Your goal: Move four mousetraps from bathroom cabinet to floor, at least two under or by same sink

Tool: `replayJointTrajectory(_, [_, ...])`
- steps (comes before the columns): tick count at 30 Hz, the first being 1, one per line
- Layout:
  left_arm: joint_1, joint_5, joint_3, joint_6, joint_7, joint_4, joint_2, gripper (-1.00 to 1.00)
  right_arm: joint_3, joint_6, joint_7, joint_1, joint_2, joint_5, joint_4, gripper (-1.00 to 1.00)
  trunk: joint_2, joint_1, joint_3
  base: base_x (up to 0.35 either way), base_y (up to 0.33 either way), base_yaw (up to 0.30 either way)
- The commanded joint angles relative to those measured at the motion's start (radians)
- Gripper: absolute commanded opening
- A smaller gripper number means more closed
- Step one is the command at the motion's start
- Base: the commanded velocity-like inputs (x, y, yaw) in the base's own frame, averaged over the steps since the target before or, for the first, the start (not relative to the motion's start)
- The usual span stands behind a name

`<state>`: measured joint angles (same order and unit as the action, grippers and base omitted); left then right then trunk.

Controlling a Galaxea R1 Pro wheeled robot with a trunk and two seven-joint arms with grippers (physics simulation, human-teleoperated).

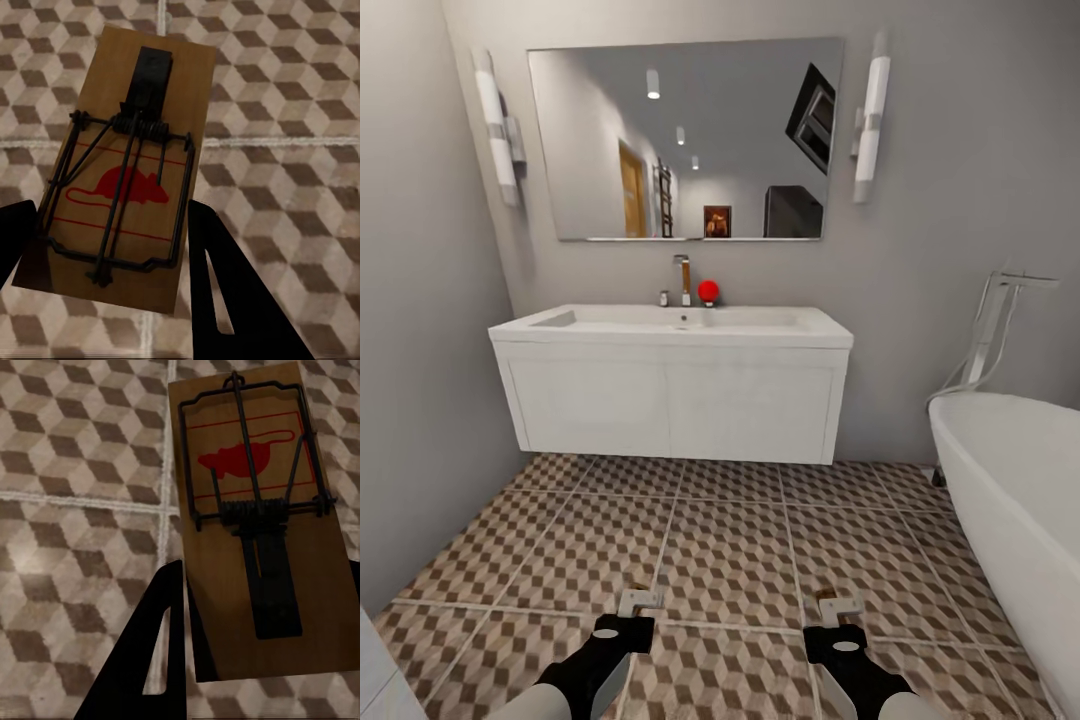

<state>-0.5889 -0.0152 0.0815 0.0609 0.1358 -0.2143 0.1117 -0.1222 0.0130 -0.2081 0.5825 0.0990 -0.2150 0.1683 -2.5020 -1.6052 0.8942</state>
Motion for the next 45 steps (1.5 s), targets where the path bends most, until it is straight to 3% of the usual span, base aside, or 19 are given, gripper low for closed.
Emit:
replayJointTrajectory(1, [0.0, -0.003, 0.008, 0.007, 0.005, -0.002, -0.001, -1.0, -0.008, 0.001, -0.001, 0.0, 0.001, -0.009, 0.0, -1.0, -0.001, 0.0, 0.005, 0.0, 0.0, 0.0])
replayJointTrajectory(7, [0.0, -0.002, 0.009, 0.006, 0.005, -0.002, -0.001, -1.0, -0.008, 0.001, -0.001, 0.0, 0.001, -0.009, 0.0, -1.0, -0.002, -0.003, 0.028, 0.0, 0.0, 0.0])
replayJointTrajectory(16, [0.0, 0.04, 0.012, 0.005, 0.003, -0.002, -0.001, -1.0, -0.008, -0.009, -0.001, 0.0, 0.001, -0.009, 0.0, -1.0, -0.004, -0.007, 0.063, 0.0, 0.0, 0.0])
replayJointTrajectory(31, [0.0, 0.045, 0.012, 0.004, -0.004, -0.002, -0.001, -1.0, -0.007, -0.019, -0.001, 0.0, -0.001, -0.01, 0.0, -1.0, -0.008, -0.014, 0.121, 0.0, 0.0, 0.0])
replayJointTrajectory(45, [-0.001, 0.034, 0.017, -0.008, 0.005, -0.002, -0.001, -1.0, -0.008, -0.013, -0.001, 0.0, -0.008, -0.014, 0.01, -1.0, -0.008, -0.014, 0.121, 0.0, 0.0, 0.0])
